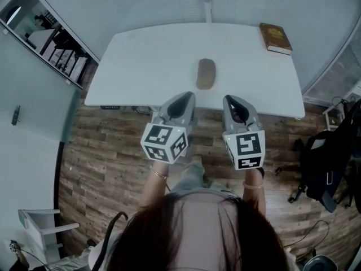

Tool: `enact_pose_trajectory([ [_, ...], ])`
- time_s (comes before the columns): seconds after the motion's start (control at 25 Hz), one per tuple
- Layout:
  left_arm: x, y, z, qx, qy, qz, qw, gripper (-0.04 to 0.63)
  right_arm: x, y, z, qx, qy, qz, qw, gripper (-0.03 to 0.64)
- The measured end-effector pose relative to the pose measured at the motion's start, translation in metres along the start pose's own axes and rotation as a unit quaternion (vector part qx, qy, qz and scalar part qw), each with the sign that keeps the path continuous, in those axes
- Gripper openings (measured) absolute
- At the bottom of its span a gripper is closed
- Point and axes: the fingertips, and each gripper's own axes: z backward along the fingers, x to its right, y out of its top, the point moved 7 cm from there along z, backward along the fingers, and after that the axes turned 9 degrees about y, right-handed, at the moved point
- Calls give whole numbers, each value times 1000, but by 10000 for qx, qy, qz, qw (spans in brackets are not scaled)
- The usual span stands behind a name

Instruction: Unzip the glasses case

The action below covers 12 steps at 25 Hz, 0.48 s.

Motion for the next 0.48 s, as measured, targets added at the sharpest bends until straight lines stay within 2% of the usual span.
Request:
enact_pose_trajectory([
  [0.24,-12,-6,-23,-77,28,85,9999,8,12,-3,-18,33,61,31,10000,2],
  [0.28,-12,-8,-28,-124,-3,91,9999,26,16,-4,-21,14,43,53,10000,3],
  [0.32,-13,-10,-34,-177,-36,94,9998,83,19,-6,-25,-9,33,62,10000,2],
  [0.36,-15,-12,-40,-218,-55,94,9997,103,23,-7,-29,-34,24,65,10000,2],
  [0.48,-26,-14,-57,-250,-24,130,9996,103,31,-9,-44,-125,-7,127,9998,2],
])
